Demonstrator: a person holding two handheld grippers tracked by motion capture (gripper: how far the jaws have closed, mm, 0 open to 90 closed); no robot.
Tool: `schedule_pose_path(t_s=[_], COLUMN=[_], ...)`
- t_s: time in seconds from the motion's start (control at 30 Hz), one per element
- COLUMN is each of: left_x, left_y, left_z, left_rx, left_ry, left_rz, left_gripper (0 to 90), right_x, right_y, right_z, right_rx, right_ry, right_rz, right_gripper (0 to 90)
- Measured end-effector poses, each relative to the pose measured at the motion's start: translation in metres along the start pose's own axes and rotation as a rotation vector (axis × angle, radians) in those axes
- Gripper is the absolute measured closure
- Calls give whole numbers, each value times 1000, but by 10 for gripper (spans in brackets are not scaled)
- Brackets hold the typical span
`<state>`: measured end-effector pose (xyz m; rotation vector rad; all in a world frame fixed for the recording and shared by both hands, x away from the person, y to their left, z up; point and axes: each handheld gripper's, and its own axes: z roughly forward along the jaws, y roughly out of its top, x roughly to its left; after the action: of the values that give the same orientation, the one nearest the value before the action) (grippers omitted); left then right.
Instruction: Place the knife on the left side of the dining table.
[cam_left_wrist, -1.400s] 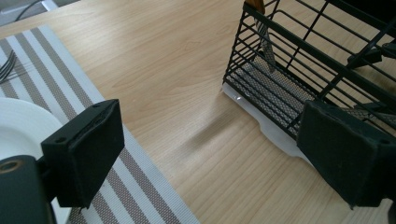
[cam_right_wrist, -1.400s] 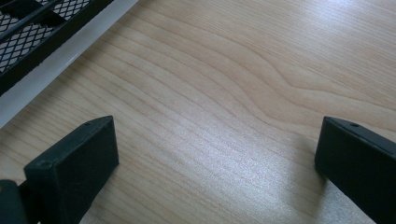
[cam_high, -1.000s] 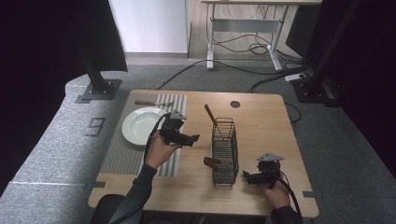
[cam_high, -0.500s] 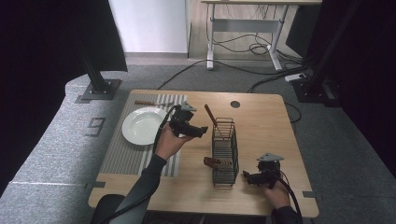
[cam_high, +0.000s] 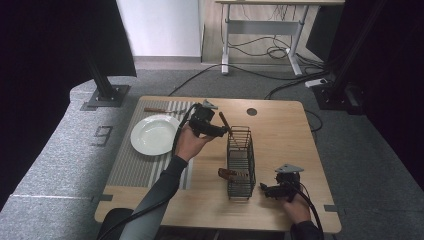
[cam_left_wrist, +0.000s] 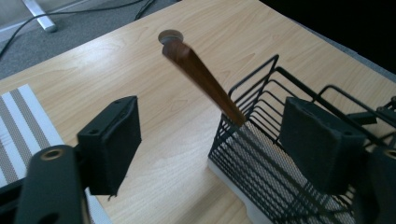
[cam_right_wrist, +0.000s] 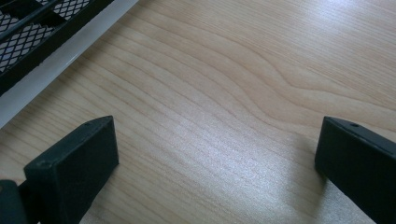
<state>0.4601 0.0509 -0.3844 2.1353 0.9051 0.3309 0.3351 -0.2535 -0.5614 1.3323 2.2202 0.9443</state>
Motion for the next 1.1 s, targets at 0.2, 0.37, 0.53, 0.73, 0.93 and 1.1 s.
schedule_pose_path(t_s=[0.2, 0.37, 0.53, 0.73, 0.93, 1.1], left_x=[0, 3, 6, 8, 10, 11], left_y=[11, 15, 19, 20, 18, 16], left_z=[8, 17, 23, 26, 23, 20], left_rx=[2, 15, 12, 15, 7, -22], left_ry=[14, 10, -4, -8, -26, -43], left_rz=[-21, -53, -90, -102, -107, -114], left_gripper=[341, 415, 460, 557, 634, 681], right_x=[0, 0, 0, 0, 0, 0], right_y=[0, 0, 0, 0, 0, 0], right_z=[0, 0, 0, 0, 0, 0], right_rx=[-1, -1, -1, -1, -1, -1], right_ry=[0, 0, 0, -1, 0, 0], right_rz=[-1, -1, -1, -1, -1, -1], right_gripper=[0, 0, 0, 0, 0, 0])
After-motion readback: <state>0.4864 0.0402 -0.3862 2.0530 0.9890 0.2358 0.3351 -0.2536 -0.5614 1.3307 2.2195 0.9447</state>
